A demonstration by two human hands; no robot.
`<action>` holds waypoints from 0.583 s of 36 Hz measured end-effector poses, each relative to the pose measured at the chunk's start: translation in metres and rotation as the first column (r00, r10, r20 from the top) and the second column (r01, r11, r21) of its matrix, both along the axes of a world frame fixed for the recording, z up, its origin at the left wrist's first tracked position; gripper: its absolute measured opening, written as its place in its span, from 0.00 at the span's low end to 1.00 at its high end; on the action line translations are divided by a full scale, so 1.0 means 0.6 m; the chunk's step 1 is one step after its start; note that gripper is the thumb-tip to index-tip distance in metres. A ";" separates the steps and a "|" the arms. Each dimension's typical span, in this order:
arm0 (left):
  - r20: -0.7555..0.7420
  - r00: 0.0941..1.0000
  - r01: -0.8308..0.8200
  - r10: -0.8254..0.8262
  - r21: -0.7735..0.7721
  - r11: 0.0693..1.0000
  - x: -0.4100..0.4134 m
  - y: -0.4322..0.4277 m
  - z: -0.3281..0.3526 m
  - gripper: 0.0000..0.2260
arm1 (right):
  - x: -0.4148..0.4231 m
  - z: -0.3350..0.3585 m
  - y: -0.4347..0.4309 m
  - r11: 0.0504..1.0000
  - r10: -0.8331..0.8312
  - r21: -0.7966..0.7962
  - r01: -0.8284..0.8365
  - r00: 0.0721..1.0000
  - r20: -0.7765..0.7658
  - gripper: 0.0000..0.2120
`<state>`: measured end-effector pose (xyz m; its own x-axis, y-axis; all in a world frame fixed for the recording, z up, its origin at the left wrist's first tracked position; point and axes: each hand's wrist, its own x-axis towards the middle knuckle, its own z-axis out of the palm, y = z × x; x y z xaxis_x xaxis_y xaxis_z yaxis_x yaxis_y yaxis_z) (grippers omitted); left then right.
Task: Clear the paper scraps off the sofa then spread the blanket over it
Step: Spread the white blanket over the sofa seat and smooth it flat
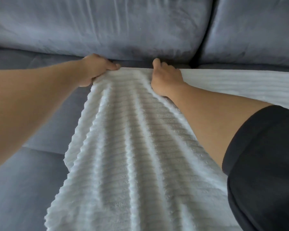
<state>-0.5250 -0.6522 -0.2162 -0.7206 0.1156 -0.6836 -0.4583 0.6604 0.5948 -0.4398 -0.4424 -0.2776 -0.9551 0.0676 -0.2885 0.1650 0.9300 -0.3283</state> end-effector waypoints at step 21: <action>-0.485 0.845 0.020 -0.224 -0.389 0.921 -0.075 -0.121 -0.091 0.19 | 0.008 -0.041 -0.020 0.976 -0.219 -0.027 0.218 0.953 -0.209 0.13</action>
